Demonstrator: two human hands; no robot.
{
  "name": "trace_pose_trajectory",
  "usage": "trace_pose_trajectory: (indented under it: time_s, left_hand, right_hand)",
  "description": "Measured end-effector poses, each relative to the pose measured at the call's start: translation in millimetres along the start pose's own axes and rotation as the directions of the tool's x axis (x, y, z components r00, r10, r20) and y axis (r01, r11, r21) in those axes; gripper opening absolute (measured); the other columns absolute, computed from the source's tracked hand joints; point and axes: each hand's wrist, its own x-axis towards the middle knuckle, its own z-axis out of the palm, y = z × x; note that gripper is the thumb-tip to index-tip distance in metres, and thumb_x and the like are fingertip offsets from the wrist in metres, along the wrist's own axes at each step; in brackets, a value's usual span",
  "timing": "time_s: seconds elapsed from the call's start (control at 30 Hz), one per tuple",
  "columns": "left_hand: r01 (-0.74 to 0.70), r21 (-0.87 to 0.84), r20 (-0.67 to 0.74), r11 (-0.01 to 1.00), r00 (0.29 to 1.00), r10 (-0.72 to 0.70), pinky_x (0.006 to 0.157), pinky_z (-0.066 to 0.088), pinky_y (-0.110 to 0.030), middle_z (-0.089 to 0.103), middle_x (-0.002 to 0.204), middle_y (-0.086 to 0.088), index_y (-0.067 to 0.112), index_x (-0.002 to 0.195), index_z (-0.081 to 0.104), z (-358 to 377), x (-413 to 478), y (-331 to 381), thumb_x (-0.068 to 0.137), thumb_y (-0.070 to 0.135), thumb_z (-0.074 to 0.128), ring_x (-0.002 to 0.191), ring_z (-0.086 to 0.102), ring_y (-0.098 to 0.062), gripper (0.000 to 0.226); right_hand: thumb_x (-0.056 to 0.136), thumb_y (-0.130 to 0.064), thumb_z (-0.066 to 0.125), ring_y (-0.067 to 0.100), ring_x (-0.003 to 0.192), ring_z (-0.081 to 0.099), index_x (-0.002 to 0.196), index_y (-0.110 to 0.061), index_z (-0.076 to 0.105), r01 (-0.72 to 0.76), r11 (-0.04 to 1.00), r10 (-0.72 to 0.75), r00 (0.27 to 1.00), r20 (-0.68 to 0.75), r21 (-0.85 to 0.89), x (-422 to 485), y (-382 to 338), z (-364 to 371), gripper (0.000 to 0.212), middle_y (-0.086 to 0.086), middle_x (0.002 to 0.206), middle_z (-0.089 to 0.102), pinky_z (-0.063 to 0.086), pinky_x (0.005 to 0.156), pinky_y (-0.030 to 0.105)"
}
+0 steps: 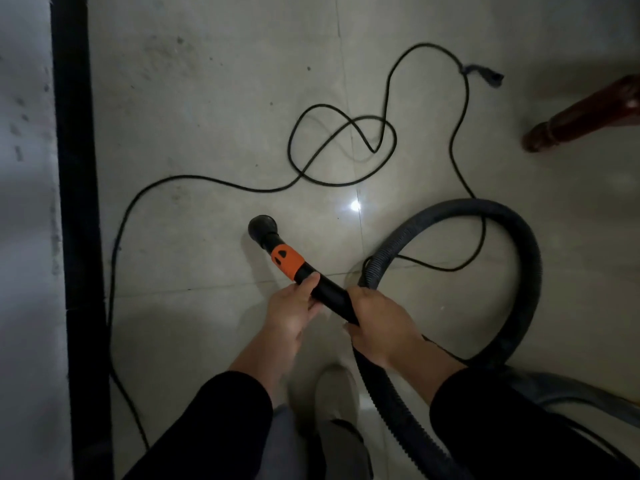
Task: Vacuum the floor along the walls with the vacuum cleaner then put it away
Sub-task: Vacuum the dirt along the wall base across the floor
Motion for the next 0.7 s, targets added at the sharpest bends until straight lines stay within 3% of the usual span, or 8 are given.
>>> trace_pose_trajectory:
  time_s: [0.37, 0.7]
  left_hand:
    - [-0.03, 0.054, 0.055, 0.998, 0.998, 0.027, 0.093, 0.05, -0.027, 0.068, 0.101, -0.012, 0.006, 0.094, 0.063, 2, 28, 7, 0.093, 0.018, 0.064, 0.088, 0.067, -0.013, 0.012]
    - [-0.03, 0.111, 0.126, 0.993, 0.992, 0.016, 0.08, 0.053, -0.021, 0.069, 0.105, -0.013, 0.006, 0.097, 0.063, 37, 33, -1, 0.094, 0.018, 0.063, 0.091, 0.067, -0.014, 0.013]
  right_hand:
    - [0.091, -0.021, 0.06, 0.025, 0.099, 0.056, 0.109, -0.012, 0.045, -0.028, 1.0, 0.028, 1.0, 0.004, -0.007, 24, 2, 0, 0.025, 0.007, 0.111, 0.056, 0.048, 0.076, 0.035]
    - [0.09, -0.021, 0.061, 0.022, 0.099, 0.058, 0.119, -0.014, 0.045, -0.101, 0.995, 0.101, 0.994, -0.029, 0.021, 19, 32, -11, 0.034, 0.006, 0.112, 0.057, 0.047, 0.076, 0.032]
